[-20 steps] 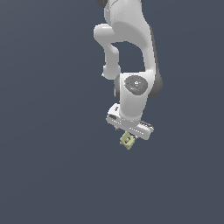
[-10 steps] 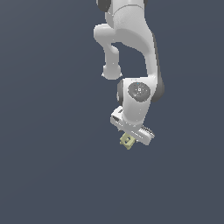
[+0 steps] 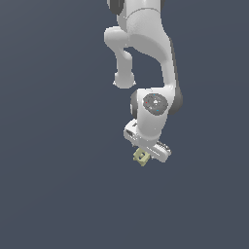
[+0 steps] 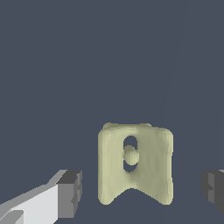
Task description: Pick up the object and move it to a goal position.
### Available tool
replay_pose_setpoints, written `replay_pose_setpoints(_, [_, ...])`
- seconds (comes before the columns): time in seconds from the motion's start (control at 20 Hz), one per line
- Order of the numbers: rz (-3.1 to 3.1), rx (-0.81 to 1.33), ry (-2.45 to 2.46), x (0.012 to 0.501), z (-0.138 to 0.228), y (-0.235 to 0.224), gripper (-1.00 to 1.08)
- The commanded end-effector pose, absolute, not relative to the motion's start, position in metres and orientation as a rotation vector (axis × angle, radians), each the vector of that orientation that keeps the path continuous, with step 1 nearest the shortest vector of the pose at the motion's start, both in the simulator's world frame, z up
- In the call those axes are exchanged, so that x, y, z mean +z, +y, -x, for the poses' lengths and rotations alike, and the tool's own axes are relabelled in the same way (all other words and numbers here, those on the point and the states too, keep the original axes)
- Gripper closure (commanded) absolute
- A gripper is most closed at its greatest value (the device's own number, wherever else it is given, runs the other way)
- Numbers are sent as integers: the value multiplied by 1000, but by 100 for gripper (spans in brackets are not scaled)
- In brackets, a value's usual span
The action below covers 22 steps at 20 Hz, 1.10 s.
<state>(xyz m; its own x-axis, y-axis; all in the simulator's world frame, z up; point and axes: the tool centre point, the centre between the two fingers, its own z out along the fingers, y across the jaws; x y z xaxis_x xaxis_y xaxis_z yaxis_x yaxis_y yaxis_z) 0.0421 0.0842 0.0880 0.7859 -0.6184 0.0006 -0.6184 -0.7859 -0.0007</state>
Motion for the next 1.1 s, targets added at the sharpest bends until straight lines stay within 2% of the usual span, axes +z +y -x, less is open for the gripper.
replay_pose_setpoints(0.0, [2968, 0, 1029, 81, -42, 84, -92])
replay_pose_setpoints(0.35, [2967, 0, 1034, 47, -41, 84, -92])
replay_pose_setpoints(0.65, [2966, 0, 1035, 40, -42, 84, -92])
replay_pose_setpoints(0.7, [2966, 0, 1035, 40, -42, 84, 108])
replay_pose_setpoints(1.05, [2966, 0, 1035, 40, -42, 84, 108])
